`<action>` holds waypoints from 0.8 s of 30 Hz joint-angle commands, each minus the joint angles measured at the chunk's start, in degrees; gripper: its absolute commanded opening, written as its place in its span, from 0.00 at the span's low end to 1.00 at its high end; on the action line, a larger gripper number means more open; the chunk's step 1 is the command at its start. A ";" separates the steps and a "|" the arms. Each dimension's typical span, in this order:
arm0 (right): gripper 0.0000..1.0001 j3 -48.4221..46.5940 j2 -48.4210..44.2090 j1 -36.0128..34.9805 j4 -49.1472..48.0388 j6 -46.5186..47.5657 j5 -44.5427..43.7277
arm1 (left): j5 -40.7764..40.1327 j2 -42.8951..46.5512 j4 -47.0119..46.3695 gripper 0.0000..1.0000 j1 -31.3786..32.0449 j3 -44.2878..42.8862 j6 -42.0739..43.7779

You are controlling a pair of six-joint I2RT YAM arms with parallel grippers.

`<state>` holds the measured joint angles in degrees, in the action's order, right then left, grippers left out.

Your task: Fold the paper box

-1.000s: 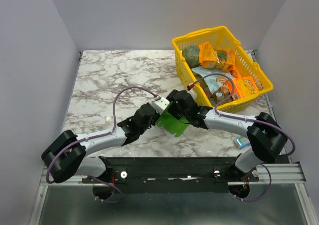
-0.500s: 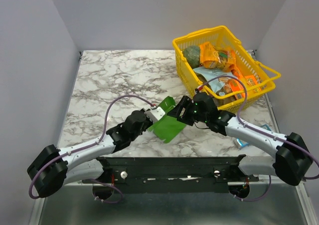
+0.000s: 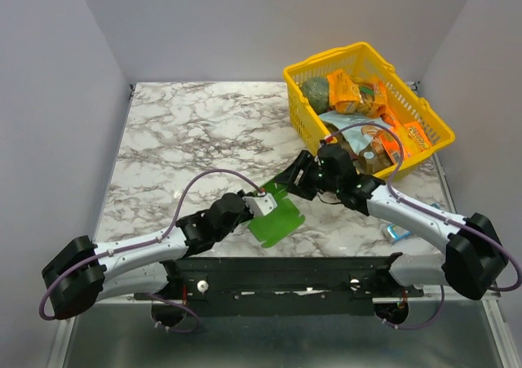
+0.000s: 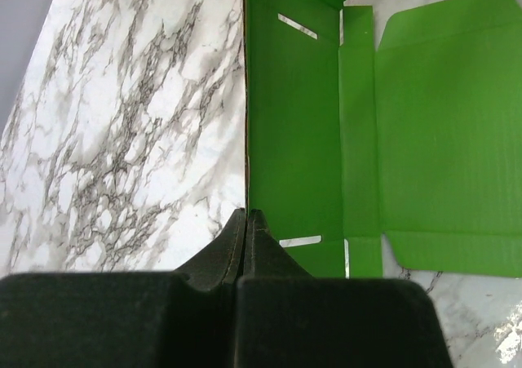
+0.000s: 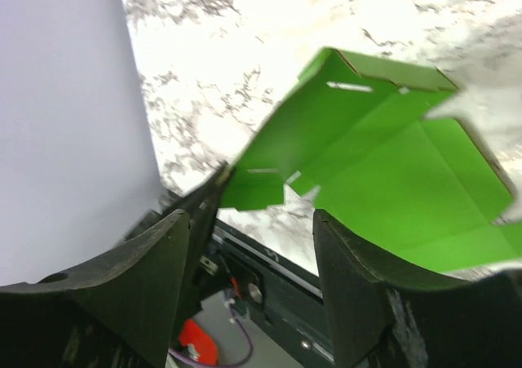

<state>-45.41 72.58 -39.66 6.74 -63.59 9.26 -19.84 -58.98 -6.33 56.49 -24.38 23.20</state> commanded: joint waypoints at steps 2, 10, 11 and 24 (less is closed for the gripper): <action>0.69 -2.75 4.40 -0.94 -6.22 -5.57 -4.24 | -4.86 0.97 2.11 0.00 1.52 -0.32 1.67; 0.69 -3.55 9.51 -1.74 -4.81 -4.97 -12.58 | -6.44 2.38 1.49 0.00 2.13 0.30 2.02; 0.69 -3.37 9.43 -1.56 -4.37 -4.53 -13.64 | -6.97 2.29 1.58 0.00 2.39 0.21 2.02; 0.69 1.37 6.79 13.19 -1.91 7.51 -21.30 | -8.20 2.73 2.11 0.00 3.27 0.12 2.20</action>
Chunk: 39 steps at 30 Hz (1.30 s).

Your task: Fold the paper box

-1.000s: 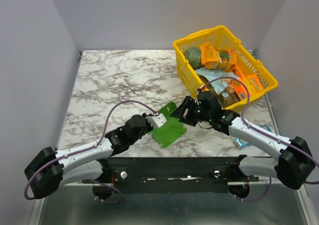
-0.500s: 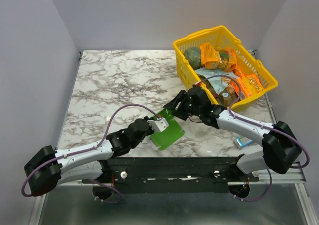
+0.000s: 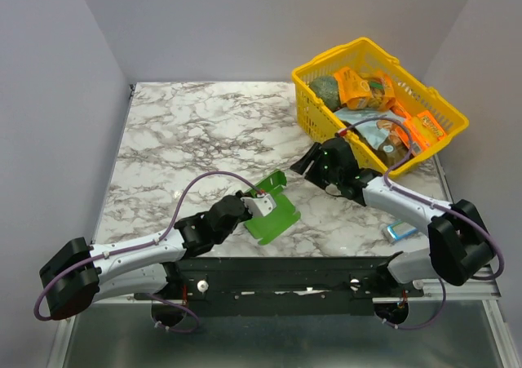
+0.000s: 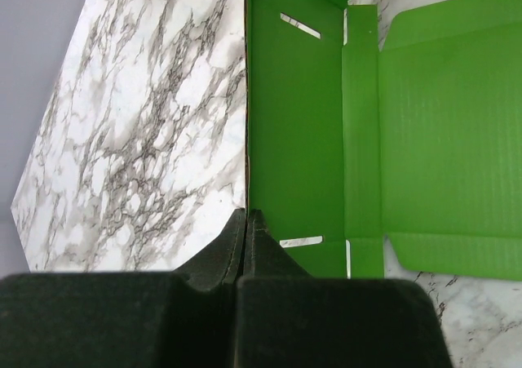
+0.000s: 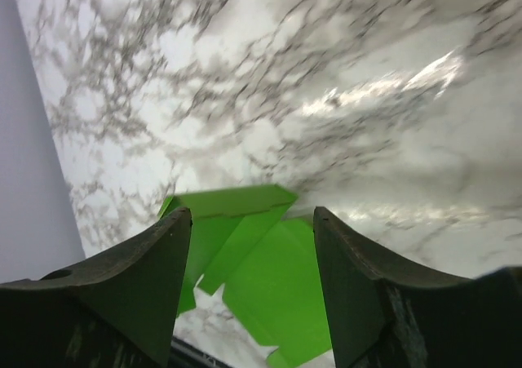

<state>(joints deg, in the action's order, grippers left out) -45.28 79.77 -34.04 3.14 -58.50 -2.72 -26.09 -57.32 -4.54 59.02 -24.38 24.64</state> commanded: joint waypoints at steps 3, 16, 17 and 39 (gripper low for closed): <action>0.69 0.54 -0.84 11.10 1.52 5.58 -8.44 | -2.39 1.33 -0.03 0.00 1.09 0.30 1.11; 0.68 4.65 -12.26 6.81 -1.64 -1.95 10.28 | -0.72 -3.32 -0.65 0.00 1.09 -1.19 2.25; 0.67 5.54 -13.92 6.19 -1.90 -3.10 10.45 | -1.50 -4.72 -0.48 0.00 1.09 -1.63 2.51; 0.61 5.46 1.26 -5.07 -16.84 -14.27 12.57 | -0.81 -8.69 0.49 0.00 1.97 -4.71 3.48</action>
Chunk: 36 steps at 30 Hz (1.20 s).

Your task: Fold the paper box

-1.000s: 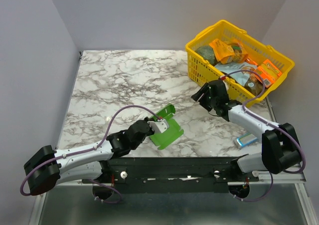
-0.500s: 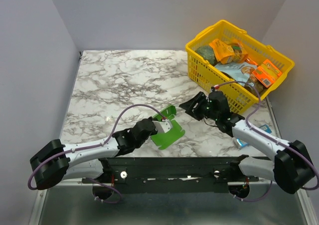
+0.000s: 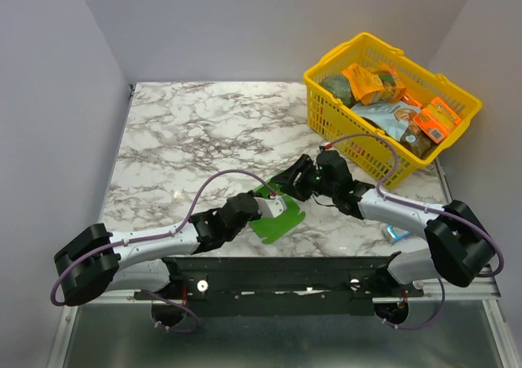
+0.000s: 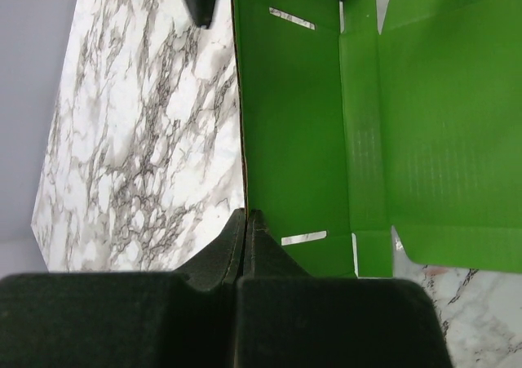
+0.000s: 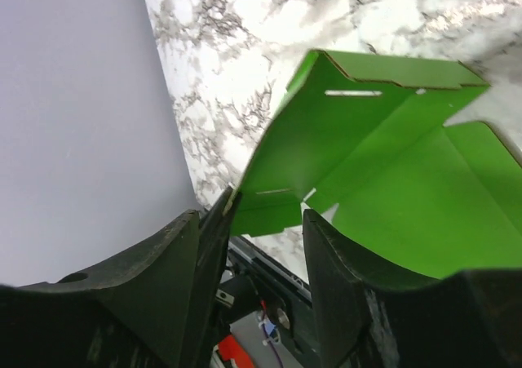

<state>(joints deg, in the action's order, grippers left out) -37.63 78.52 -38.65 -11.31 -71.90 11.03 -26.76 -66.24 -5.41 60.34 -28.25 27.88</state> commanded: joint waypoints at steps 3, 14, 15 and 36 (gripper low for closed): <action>0.56 -3.50 5.57 -0.37 -2.57 -0.88 -1.18 | -0.22 0.58 1.45 0.00 1.10 -0.58 -0.02; 0.44 -5.44 10.25 -0.46 -4.33 0.18 -1.36 | -0.83 0.23 1.90 0.00 2.51 -0.75 -0.37; 0.38 -5.44 10.51 -0.37 -4.07 0.18 -1.36 | -0.92 0.23 1.72 0.00 2.51 -0.67 -0.46; 0.00 -0.52 12.36 -0.11 -12.68 -1.14 -6.89 | 3.64 14.70 -4.79 0.99 1.80 1.53 -15.29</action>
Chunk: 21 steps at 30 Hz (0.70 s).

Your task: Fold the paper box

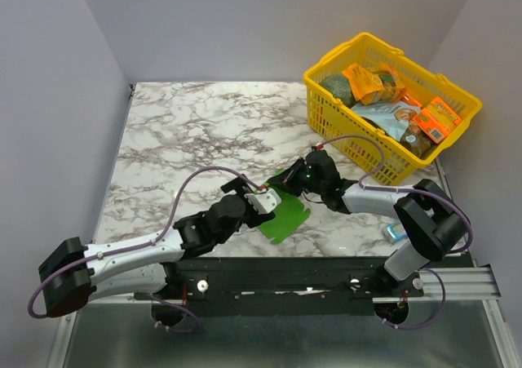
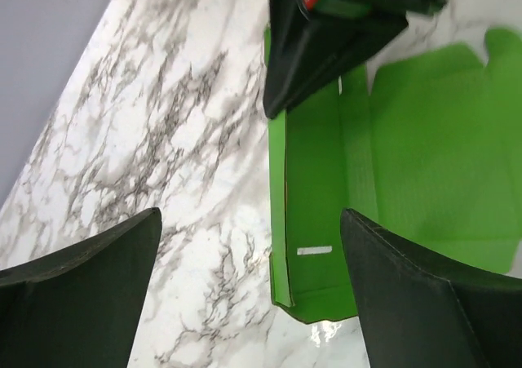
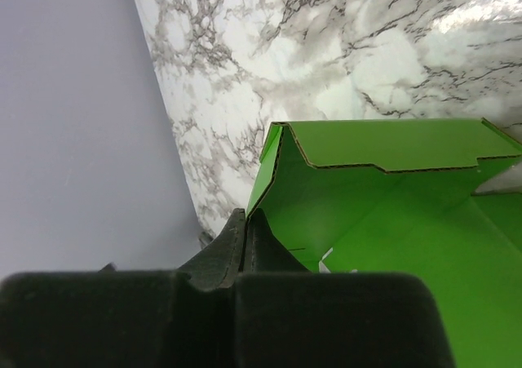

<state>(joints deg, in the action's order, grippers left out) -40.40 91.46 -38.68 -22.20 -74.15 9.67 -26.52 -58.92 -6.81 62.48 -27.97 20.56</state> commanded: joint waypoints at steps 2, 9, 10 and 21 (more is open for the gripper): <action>0.00 3.22 -1.37 0.44 -2.50 -0.64 -5.89 | 3.85 10.21 -3.04 0.99 -0.51 1.86 -15.49; 0.00 4.46 -4.97 2.29 -1.63 -3.02 -11.32 | 1.21 16.20 3.20 0.94 -0.78 9.49 -43.99; 0.00 4.46 -5.24 2.46 -1.27 -3.02 -11.43 | 0.86 16.29 3.64 0.91 -0.87 10.20 -49.59; 0.00 6.56 -5.94 4.75 -0.74 -9.52 -11.26 | -2.38 21.03 4.36 0.88 -0.87 19.08 -69.42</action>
<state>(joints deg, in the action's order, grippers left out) -35.38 85.60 -35.29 -23.73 -80.36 -0.34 -25.08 -40.40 -0.19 61.87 -11.35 -39.38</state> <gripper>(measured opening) 0.012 0.885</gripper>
